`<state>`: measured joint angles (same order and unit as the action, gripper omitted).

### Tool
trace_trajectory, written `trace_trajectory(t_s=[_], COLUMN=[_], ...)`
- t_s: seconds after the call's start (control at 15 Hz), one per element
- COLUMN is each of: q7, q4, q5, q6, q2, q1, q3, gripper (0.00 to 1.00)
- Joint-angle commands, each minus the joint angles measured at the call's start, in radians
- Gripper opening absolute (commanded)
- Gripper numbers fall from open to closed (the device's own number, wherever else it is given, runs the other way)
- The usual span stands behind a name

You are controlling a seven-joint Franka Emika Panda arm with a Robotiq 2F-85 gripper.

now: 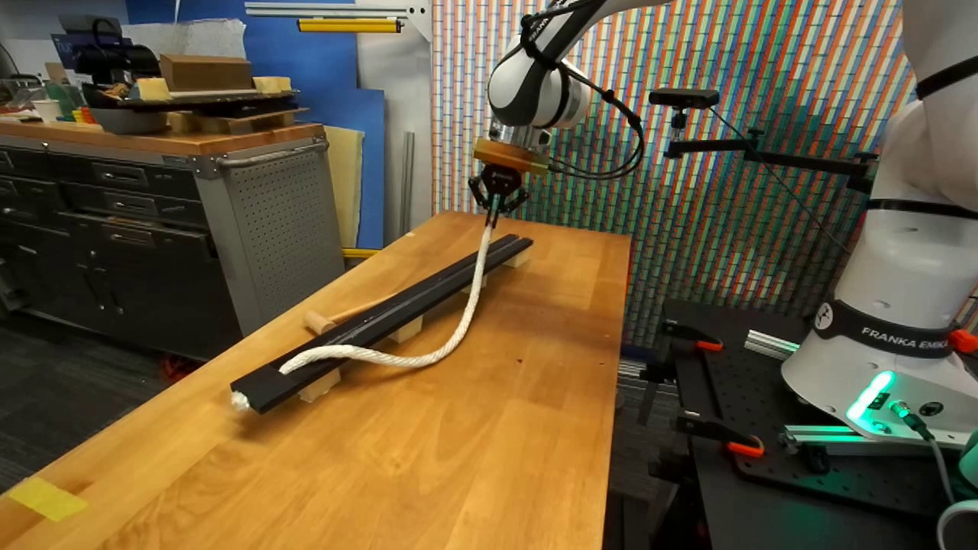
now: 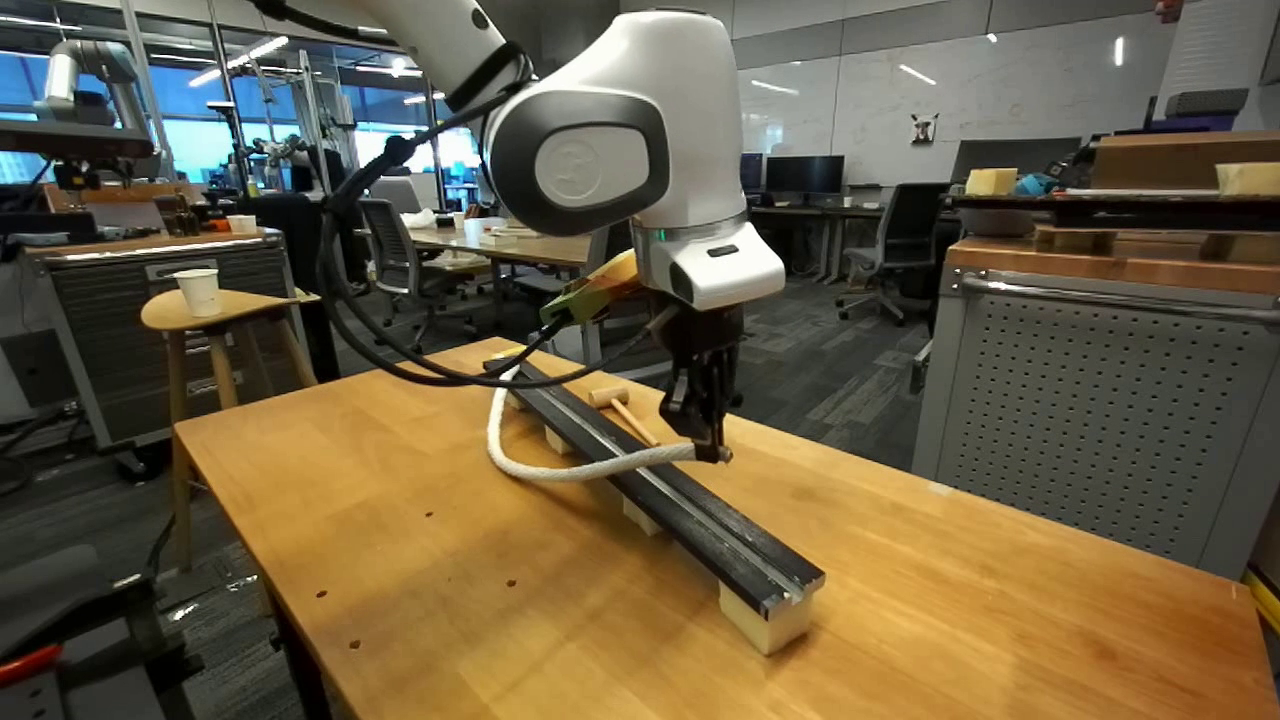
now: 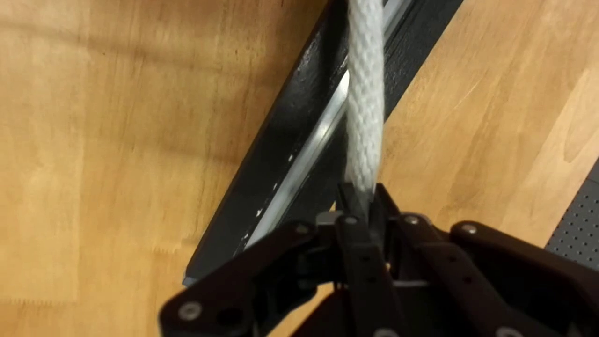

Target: Put the rope on the black thing

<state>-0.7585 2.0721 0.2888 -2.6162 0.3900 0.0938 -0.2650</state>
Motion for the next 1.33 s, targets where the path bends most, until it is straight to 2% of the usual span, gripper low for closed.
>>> trace_trajectory(t_s=[0.0, 0.33, 0.53, 0.87, 1.27], q7=[-0.077, -0.159, -0.212, -0.319, -0.438], q4=[-0.024, -0.020, -0.026, -0.039, -0.050], q5=[-0.056, -0.150, -0.174, -0.196, -0.190], q6=[-0.006, -0.015, 0.002, 0.040, 0.137], q2=[-0.004, -0.007, -0.002, 0.013, 0.011], q1=[0.002, 0.000, 0.002, -0.001, 0.010], q3=[-0.041, -0.110, -0.130, -0.135, -0.116], gripper=[0.03, 0.03, 0.03, 0.03, 0.03])
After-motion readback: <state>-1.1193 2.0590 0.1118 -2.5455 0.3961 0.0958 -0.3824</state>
